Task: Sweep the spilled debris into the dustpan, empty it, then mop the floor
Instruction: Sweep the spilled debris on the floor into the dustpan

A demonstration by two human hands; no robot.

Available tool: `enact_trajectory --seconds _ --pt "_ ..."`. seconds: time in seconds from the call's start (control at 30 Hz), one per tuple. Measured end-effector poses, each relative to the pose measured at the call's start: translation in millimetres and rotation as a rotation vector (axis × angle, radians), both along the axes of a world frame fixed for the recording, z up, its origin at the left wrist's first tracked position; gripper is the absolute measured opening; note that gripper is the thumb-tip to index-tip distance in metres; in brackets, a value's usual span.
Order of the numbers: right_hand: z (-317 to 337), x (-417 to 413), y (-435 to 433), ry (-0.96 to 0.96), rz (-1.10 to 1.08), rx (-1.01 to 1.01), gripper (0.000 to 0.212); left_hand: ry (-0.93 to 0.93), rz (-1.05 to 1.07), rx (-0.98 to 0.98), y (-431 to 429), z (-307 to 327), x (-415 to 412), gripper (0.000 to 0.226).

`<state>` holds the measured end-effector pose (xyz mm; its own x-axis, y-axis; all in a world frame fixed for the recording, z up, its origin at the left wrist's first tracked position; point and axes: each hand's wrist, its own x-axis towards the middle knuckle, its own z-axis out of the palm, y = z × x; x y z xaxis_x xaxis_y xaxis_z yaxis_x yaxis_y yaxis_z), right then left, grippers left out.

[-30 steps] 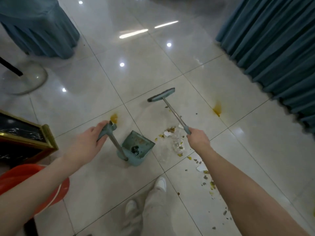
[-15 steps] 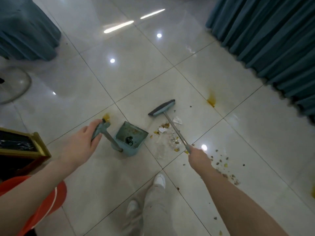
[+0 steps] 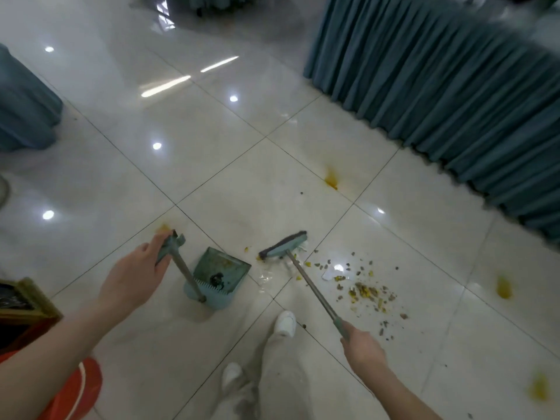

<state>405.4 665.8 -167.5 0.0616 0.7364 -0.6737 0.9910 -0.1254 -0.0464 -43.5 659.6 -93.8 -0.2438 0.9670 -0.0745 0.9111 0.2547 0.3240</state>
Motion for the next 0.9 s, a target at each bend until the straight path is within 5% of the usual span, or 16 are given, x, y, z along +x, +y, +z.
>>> enact_trajectory --seconds 0.4,0.63,0.9 --pt "19.5 -5.8 160.2 0.190 -0.071 0.195 0.035 -0.068 0.059 -0.047 16.5 7.5 50.3 0.042" --pt "-17.2 -10.6 270.2 0.143 0.037 0.183 0.042 -0.020 0.081 -0.087 60.0 0.3 77.0 0.045" --pt "-60.1 10.5 268.0 0.093 0.043 0.072 0.034 0.008 0.088 -0.121 72.5 -16.3 96.8 0.045"
